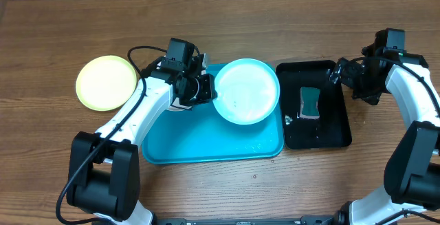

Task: Clean dirty plates on tray and stack at the side
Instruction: 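Lift the white plate off the teal tray by its rim with the left gripper, then carry the white plate with the left gripper over the black tray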

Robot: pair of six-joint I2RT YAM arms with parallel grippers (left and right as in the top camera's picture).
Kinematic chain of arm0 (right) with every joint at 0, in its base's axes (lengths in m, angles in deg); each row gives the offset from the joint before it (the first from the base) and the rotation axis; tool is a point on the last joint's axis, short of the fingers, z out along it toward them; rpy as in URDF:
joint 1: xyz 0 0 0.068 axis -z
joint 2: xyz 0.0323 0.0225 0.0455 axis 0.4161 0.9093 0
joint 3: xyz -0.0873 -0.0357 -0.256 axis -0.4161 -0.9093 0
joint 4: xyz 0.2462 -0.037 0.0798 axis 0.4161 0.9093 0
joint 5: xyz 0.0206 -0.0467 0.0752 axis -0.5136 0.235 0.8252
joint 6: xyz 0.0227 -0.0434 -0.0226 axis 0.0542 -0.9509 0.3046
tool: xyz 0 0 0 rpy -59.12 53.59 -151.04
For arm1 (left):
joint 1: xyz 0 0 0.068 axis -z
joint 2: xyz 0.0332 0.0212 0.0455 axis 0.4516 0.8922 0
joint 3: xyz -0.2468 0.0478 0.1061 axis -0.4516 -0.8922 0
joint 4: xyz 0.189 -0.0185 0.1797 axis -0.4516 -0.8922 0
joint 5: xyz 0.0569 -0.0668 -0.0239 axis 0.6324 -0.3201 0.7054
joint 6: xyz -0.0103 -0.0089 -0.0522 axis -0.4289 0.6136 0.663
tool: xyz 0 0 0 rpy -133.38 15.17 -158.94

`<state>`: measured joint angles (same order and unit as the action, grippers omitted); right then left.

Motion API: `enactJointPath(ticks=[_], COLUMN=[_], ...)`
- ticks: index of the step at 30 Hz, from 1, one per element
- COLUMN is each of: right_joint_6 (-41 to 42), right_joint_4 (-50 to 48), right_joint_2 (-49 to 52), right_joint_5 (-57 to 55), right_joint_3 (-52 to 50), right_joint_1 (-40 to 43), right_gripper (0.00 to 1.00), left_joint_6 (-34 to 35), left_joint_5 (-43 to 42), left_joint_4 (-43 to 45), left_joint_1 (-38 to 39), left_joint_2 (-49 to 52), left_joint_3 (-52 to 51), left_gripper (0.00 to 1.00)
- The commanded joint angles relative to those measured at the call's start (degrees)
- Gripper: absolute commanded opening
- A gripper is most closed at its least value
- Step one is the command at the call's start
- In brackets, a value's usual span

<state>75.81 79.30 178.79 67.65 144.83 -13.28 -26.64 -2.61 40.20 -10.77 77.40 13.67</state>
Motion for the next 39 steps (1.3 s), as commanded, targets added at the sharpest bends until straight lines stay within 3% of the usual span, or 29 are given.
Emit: enactJointPath(ticks=[1, 17, 25, 39], right_joint_6=[0.2, 0.2, 0.2, 0.2], right_joint_4=[-0.2, -0.2, -0.2, -0.2], right_joint_2=[-0.6, -0.6, -0.6, -0.6], right_joint_5=[0.3, 0.3, 0.3, 0.3], right_joint_3=[1.0, 1.0, 1.0, 1.0], right_joint_1=[0.2, 0.2, 0.2, 0.2], right_gripper=[1.00, 1.00, 1.00, 1.00], left_joint_6=[-1.7, -1.7, -1.6, 10.8], left_joint_5=[8.6, 26.4, 37.1, 29.9], left_joint_4=[-0.9, -5.8, -6.4, -6.7], left_joint_1=[0.2, 0.4, 5.2, 10.0], left_joint_2=[-1.1, -12.3, -15.4, -15.1], left_joint_3=[1.7, 4.7, 4.7, 4.7], left_gripper=[0.04, 0.04, 0.04, 0.04])
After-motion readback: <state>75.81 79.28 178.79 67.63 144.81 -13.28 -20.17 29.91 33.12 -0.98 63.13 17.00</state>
